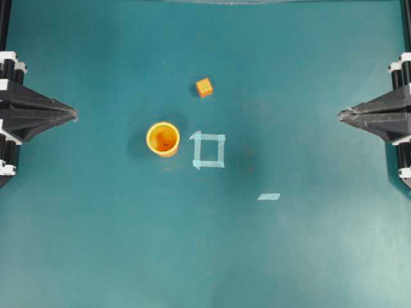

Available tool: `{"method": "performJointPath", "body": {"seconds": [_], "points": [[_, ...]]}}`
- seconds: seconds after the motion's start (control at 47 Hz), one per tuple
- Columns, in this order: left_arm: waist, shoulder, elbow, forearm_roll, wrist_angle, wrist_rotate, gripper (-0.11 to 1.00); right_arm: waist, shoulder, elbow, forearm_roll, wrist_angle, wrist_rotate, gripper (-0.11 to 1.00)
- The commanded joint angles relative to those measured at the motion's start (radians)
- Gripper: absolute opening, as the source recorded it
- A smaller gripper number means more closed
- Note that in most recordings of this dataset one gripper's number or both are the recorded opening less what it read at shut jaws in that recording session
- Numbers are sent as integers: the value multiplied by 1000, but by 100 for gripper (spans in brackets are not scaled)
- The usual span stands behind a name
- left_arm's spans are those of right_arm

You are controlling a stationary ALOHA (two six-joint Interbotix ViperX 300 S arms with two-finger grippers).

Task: Lift the orange block with right arm.
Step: 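Move the right gripper over the small orange cube, fingers open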

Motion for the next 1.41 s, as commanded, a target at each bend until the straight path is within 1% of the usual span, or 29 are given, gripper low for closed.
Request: {"method": "performJointPath", "body": {"seconds": [0.0, 0.064, 0.106, 0.298, 0.575, 0.724, 0.809, 0.916, 1.022, 1.107, 1.214, 1.278, 1.384], "points": [[-3, 5, -37, 5, 18, -6, -1, 0, 8, -31, 2, -2, 8, 0], [-3, 3, -41, 3, 29, -6, 1, -3, 21, -61, 3, 25, 8, 0], [-5, 0, -43, 5, 29, -6, 0, -6, 34, -83, 2, 46, 8, 0], [-3, 0, -46, 3, 32, -6, 0, -46, 103, -184, 2, 147, 8, 0], [-5, 0, -44, 5, 35, -8, 0, -97, 206, -287, 2, 172, 3, 0], [-3, 5, -46, 3, 38, -8, 0, -126, 245, -321, 2, 172, 2, 2], [-3, 5, -46, 5, 38, -8, 0, -147, 272, -339, 2, 172, 5, 11], [-3, 5, -46, 5, 38, -8, 0, -173, 310, -367, 2, 172, 8, 36], [-3, 5, -44, 3, 38, -8, 0, -201, 364, -408, 5, 184, 11, 56], [-3, 6, -44, 3, 38, -8, 0, -213, 411, -451, 8, 216, 11, 63], [-3, 6, -46, 3, 38, -8, 0, -230, 489, -522, 21, 281, 34, 64], [-3, 6, -46, 3, 38, -11, 0, -241, 541, -572, 31, 324, 71, 64], [-3, 8, -46, 3, 38, -14, 0, -252, 615, -644, 31, 385, 144, 64]]}}
